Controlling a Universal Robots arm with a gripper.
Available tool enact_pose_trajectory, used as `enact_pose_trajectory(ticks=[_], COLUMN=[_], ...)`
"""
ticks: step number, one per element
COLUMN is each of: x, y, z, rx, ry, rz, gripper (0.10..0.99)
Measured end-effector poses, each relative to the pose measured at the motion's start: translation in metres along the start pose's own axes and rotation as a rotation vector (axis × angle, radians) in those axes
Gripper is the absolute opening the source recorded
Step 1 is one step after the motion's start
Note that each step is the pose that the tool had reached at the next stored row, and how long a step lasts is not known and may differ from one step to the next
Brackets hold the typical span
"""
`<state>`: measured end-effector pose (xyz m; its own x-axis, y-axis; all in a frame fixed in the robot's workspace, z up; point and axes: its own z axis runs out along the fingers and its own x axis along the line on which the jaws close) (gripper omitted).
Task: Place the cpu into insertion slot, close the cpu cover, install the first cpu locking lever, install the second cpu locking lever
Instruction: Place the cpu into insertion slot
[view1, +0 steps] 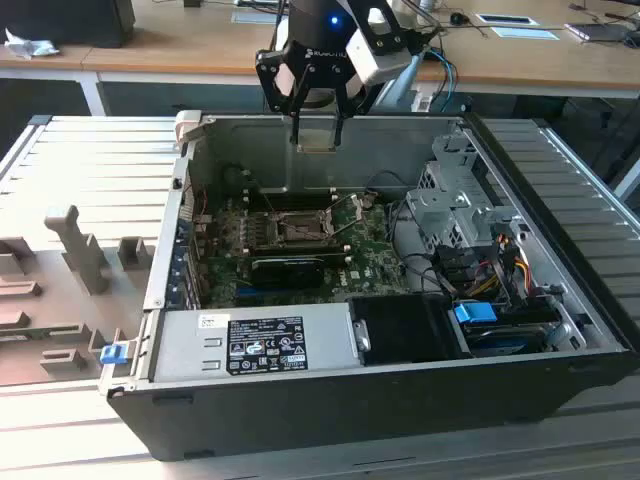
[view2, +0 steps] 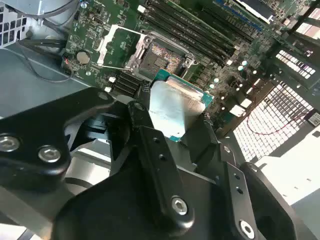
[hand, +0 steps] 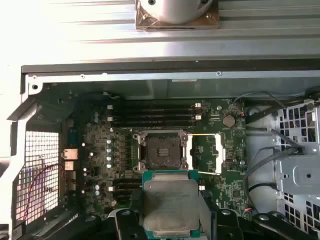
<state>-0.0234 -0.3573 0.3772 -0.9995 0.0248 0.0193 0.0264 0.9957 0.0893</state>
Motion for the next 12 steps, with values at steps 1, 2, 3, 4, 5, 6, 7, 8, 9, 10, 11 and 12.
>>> enact_pose_trajectory(ticks=[1,2,3,4,5,6,7,8,9,10,11,12], x=[0.0000,0.0000,0.0001,0.0001,0.0001,0.0001,0.0001,0.0001,0.0001,0.0001,0.0001,0.0001], y=[0.0000,0.0000,0.0000,0.0000,0.0000,0.0000,-0.0001,-0.0001,-0.0001,-0.0002,-0.0002,-0.0002], z=[0.0000,0.0001,0.0002,0.0002,0.0002,0.0004,0.0006,0.0008,0.0013,0.0014,0.0015,0.0016], rx=[0.000,0.000,-0.001,-0.001,-0.001,-0.001,-0.001,-0.001,-0.001,-0.001,-0.001,-0.001], ry=[-0.0008,-0.0024,-0.0041,-0.0046,-0.0050,-0.0050,-0.0050,-0.0049,-0.0048,-0.0047,-0.0046,-0.0046], rz=[0.009,0.027,0.047,0.052,0.056,0.057,0.057,0.057,0.057,0.057,0.057,0.057], gripper=[0.529,0.529,0.529,0.529,0.529,0.529,0.529,0.529,0.529,0.529,0.529,0.529])
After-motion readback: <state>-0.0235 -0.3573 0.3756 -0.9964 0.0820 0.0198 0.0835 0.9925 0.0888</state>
